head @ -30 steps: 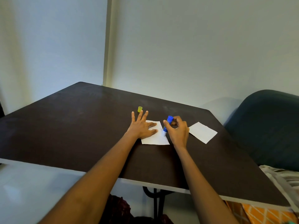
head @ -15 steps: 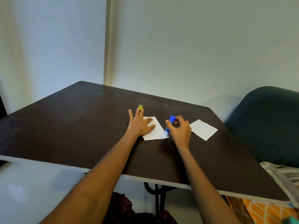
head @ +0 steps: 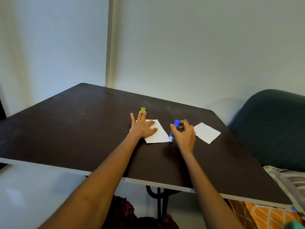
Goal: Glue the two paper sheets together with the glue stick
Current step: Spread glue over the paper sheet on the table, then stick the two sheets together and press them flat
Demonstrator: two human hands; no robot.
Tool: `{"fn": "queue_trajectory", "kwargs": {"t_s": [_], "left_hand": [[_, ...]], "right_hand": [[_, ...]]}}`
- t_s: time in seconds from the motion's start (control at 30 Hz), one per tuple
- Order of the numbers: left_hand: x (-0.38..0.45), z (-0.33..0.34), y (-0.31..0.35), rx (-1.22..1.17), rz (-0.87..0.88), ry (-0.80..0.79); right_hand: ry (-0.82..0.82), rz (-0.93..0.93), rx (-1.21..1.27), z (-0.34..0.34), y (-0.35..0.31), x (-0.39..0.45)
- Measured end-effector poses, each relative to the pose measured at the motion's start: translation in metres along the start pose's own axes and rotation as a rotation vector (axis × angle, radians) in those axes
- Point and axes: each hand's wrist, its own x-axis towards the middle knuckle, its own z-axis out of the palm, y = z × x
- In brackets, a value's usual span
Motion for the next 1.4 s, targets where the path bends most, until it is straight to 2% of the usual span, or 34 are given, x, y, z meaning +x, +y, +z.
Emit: {"fn": "queue_trajectory", "kwargs": {"t_s": [0.07, 0.2, 0.27, 0.33, 0.5, 0.57, 0.67, 0.77, 0.9, 1.07, 1.23, 1.4], "left_hand": [[0.000, 0.001, -0.001, -0.049, 0.013, 0.019], [-0.007, 0.006, 0.006, -0.276, 0.080, 0.065], [-0.009, 0.002, 0.007, -0.389, 0.098, 0.096], [0.015, -0.023, -0.003, -0.417, 0.163, 0.169], [-0.008, -0.015, 0.003, -0.566, 0.281, 0.338], [-0.016, -0.008, 0.010, -0.721, 0.321, 0.366], [0.000, -0.007, 0.022, -0.941, 0.349, 0.343], [0.021, -0.009, 0.027, -1.109, 0.349, 0.333], [0.049, -0.006, 0.022, -1.150, 0.248, 0.273], [0.072, -0.011, 0.014, -1.258, 0.163, 0.086], [0.084, -0.017, 0.013, -1.310, 0.114, 0.037], [0.091, -0.017, 0.013, -1.273, 0.122, -0.019]], "right_hand": [[0.013, 0.005, 0.014, 0.000, 0.001, 0.001], [0.109, 0.054, 0.136, -0.009, 0.010, -0.002], [0.102, 0.099, 0.218, -0.010, 0.011, 0.001], [0.159, 0.126, 0.323, 0.005, -0.004, 0.027], [0.117, 0.261, 0.450, 0.010, -0.004, 0.030], [0.069, 0.306, 0.507, 0.016, -0.005, 0.033], [-0.061, 0.222, 0.518, 0.034, -0.006, 0.057], [-0.184, 0.101, 0.381, 0.054, -0.002, 0.073], [-0.194, 0.063, 0.298, 0.079, 0.011, 0.090], [-0.249, 0.081, 0.257, 0.098, 0.021, 0.111], [-0.332, 0.120, 0.216, 0.109, 0.035, 0.118], [-0.330, 0.130, 0.189, 0.111, 0.039, 0.121]]}}
